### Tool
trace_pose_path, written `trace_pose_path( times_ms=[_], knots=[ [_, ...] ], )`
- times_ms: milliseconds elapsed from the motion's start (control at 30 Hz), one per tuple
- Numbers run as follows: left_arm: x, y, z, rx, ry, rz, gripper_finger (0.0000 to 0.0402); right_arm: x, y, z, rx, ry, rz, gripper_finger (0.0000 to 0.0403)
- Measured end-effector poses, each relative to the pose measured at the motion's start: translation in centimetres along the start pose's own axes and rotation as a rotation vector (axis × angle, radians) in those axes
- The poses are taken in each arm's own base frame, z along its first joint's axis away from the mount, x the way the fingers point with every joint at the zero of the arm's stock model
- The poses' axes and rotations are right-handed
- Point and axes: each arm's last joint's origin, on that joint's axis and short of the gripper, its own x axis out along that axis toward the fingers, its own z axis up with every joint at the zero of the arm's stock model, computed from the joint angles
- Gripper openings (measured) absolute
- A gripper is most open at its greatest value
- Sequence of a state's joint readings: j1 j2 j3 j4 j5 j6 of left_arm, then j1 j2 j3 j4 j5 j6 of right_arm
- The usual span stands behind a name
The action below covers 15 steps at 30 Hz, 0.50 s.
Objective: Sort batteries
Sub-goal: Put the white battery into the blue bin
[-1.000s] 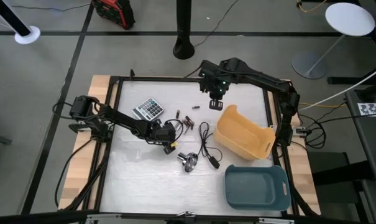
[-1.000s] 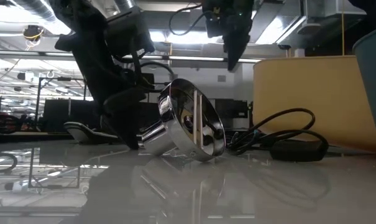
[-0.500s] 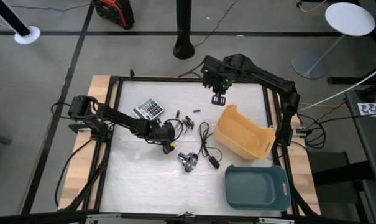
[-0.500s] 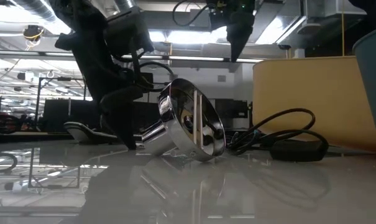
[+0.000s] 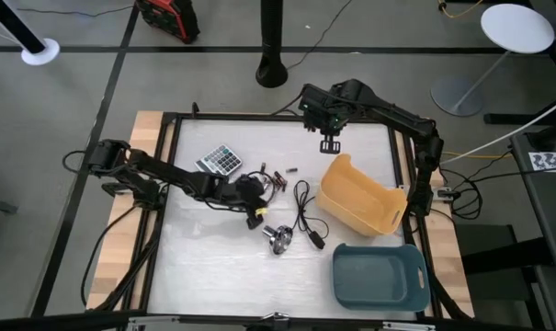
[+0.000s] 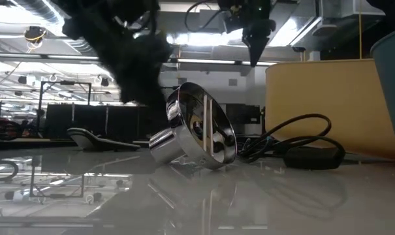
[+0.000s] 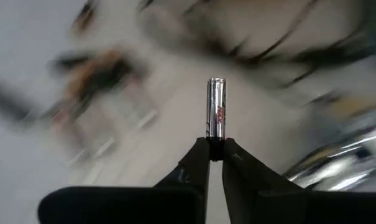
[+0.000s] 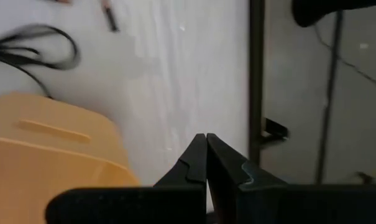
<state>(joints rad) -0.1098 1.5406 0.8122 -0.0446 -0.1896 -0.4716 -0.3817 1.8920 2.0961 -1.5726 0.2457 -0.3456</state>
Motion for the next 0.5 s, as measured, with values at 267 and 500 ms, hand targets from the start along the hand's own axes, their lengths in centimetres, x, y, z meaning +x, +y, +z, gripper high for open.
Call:
trace_pose_path(
  times_ms=[267, 500],
  knots=[
    [-0.8, -3.0, 2.5, 0.079, -0.313, -0.244, 0.0027, 0.3, -1.4, -0.6, -0.022, 0.031, -0.053, 0.0005],
    [0.1, -5.4, 3.0, 0.106, -0.496, -0.351, 0.0028, 1.0, -4.0, -1.8, 0.024, 0.062, -0.067, 0.0005]
  ],
)
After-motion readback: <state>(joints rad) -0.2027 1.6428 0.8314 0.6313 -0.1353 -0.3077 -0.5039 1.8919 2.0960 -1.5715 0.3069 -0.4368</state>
